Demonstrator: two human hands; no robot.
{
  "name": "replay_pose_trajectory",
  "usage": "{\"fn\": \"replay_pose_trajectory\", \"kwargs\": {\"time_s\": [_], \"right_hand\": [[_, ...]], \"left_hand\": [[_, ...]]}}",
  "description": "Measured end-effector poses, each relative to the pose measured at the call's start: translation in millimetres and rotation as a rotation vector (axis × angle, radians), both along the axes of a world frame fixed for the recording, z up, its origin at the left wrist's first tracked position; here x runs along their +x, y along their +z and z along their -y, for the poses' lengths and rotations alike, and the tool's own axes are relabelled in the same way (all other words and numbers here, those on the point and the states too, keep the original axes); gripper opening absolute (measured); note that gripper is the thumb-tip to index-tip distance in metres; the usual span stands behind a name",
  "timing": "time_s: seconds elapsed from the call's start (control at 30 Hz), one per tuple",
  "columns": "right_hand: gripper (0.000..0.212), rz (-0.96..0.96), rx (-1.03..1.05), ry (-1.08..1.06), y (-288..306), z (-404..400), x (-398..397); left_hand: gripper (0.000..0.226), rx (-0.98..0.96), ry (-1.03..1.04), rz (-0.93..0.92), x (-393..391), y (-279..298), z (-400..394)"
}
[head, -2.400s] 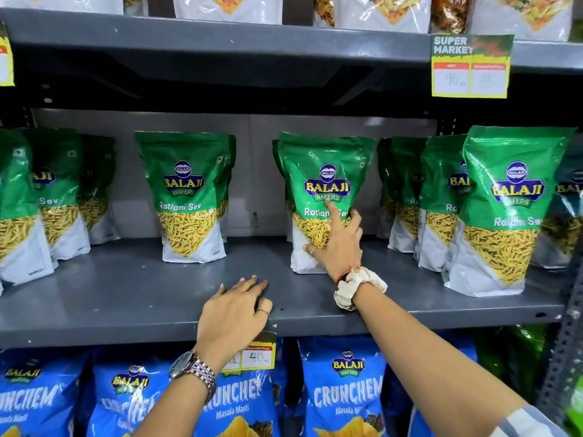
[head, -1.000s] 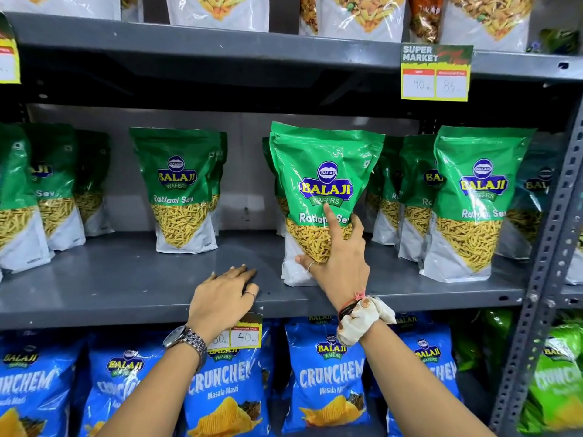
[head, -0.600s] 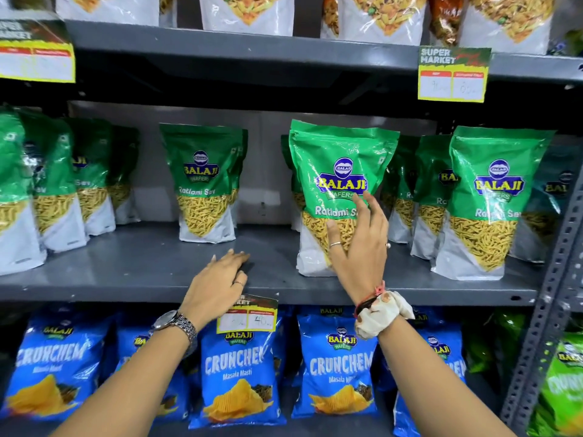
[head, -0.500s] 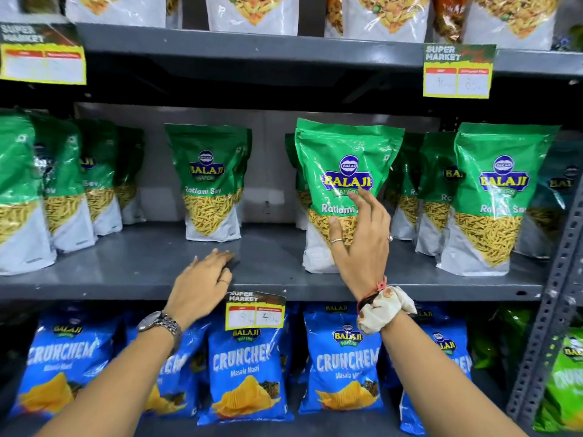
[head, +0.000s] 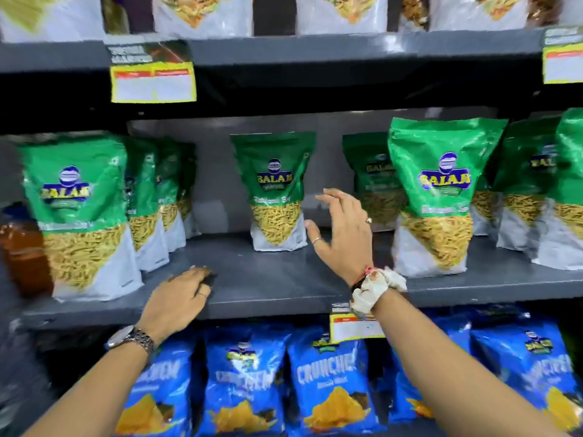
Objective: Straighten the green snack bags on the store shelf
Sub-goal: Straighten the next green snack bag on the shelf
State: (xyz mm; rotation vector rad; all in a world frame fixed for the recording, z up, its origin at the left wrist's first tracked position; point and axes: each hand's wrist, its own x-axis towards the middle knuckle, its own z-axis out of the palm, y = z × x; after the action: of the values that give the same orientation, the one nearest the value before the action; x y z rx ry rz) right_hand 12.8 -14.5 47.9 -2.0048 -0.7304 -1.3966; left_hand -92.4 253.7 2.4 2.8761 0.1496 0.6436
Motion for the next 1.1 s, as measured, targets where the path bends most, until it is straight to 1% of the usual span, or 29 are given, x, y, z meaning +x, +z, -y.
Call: {"fn": "replay_pose_trajectory", "kwargs": {"time_s": [0.1, 0.2, 0.37, 0.47, 0.53, 0.6, 0.7, 0.8, 0.9, 1.1], "right_hand": [[0.047, -0.080, -0.020, -0.047, 2, -40, 15], [0.060, -0.182, -0.019, -0.084, 4, -74, 32], [0.087, -0.405, -0.042, -0.181, 1, -121, 62], [0.105, -0.555, -0.048, -0.190, -1, -141, 80], [0.113, -0.628, -0.027, -0.192, -3, -150, 88], [0.115, -0.655, 0.021, -0.182, -5, -156, 92], [0.111, -0.637, 0.090, -0.199, -8, -160, 96], [0.112, -0.638, 0.089, -0.229, -13, -162, 100], [0.114, -0.654, 0.092, -0.206, -13, -164, 100], [0.104, -0.596, 0.130, -0.125, -12, -160, 90]], "left_hand": [[0.050, -0.014, -0.052, -0.020, 2, -3, -20], [0.058, -0.006, -0.038, 0.026, 7, -10, -25], [0.055, 0.016, -0.028, 0.106, 14, -18, -28], [0.064, 0.029, -0.039, 0.153, 17, -21, -29], [0.064, 0.026, -0.040, 0.172, 19, -23, -30], [0.061, 0.020, -0.037, 0.186, 20, -24, -31], [0.059, 0.016, -0.031, 0.191, 20, -24, -30], [0.057, 0.017, -0.031, 0.191, 22, -25, -31], [0.058, 0.017, -0.029, 0.200, 23, -26, -32], [0.059, 0.014, -0.030, 0.221, 23, -26, -31]]}}
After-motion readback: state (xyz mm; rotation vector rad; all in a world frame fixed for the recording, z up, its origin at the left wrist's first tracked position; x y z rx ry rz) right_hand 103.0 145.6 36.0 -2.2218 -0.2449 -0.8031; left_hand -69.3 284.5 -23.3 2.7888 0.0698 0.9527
